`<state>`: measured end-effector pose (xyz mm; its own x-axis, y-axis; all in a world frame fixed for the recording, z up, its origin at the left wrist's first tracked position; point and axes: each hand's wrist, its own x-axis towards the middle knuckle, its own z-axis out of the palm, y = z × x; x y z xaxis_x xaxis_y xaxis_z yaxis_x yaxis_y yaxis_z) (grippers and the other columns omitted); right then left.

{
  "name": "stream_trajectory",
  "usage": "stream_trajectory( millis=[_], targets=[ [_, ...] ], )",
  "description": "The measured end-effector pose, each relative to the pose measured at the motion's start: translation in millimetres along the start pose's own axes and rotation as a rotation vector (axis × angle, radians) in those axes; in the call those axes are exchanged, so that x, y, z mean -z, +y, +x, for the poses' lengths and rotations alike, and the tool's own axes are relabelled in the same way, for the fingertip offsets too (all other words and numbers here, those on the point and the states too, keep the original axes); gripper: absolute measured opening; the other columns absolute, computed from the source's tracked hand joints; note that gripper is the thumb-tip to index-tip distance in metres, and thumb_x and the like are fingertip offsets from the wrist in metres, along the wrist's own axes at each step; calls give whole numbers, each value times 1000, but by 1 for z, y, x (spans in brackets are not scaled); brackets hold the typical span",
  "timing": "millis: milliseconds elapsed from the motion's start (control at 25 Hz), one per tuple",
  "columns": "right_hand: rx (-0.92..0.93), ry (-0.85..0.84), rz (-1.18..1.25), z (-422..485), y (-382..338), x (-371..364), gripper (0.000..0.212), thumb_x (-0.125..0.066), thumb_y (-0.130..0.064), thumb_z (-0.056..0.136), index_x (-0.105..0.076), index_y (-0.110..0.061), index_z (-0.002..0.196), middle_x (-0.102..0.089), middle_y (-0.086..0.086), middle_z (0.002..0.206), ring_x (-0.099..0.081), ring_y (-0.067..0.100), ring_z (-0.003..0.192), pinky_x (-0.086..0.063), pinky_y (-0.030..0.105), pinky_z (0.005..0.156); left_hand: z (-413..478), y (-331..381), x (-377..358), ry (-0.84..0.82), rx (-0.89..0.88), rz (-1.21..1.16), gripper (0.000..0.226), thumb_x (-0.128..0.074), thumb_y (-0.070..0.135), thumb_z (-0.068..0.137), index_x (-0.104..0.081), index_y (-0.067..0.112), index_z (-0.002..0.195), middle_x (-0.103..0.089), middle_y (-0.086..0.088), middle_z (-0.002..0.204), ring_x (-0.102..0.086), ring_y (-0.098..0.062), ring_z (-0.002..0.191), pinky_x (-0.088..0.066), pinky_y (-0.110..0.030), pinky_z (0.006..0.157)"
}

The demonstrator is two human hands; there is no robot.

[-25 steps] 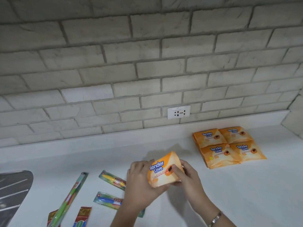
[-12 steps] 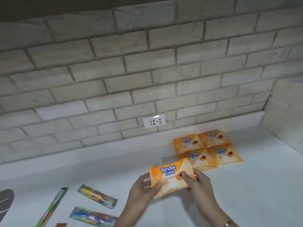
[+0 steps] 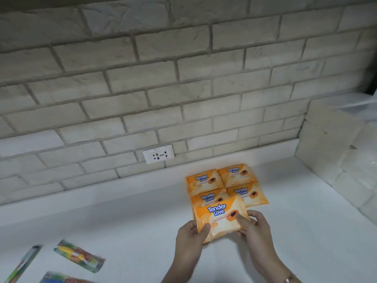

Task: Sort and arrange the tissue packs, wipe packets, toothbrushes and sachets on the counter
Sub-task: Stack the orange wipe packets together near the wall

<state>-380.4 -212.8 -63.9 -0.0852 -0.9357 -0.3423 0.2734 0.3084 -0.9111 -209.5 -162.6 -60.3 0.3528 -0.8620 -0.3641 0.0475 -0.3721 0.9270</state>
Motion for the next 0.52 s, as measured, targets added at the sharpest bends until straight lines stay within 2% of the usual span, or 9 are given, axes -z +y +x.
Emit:
stream_trajectory(
  millis=[40,120,240,400,520],
  targets=[
    [-4,20,-11,6,0,9,17,-65,-2,94,-62,-10,109,-77,12,99,-76,32,91,-60,44,78,4,-2,-11,-8,16,25,9,-70,11,93,-75,12,101,-80,-2,92,-77,-15,81,-55,-19,62],
    [-4,65,-64,21,-1,27,22,-57,3,92,-64,-12,107,-75,13,103,-74,32,95,-60,49,84,12,-5,-33,-74,58,80,23,-61,4,90,-75,16,104,-79,-1,102,-75,-18,91,-55,-20,64],
    [2,118,-122,41,-6,46,27,-53,4,90,-65,-14,106,-74,12,102,-73,33,94,-59,53,88,22,-2,-64,-158,54,202,35,-56,3,85,-72,21,110,-75,6,107,-70,-16,96,-52,-19,63],
    [34,149,-186,74,-13,66,33,-54,3,85,-67,-15,110,-74,8,98,-70,29,88,-58,51,84,41,13,-97,-142,-98,344,36,-59,-2,84,-71,18,111,-72,9,103,-66,-11,90,-49,-13,67],
    [87,166,-227,99,-16,72,34,-57,-3,78,-71,-16,106,-74,6,94,-65,25,79,-52,39,72,62,20,-114,-77,-218,485,25,-58,0,89,-73,12,106,-66,9,88,-60,-8,77,-39,-6,57]
  ],
)
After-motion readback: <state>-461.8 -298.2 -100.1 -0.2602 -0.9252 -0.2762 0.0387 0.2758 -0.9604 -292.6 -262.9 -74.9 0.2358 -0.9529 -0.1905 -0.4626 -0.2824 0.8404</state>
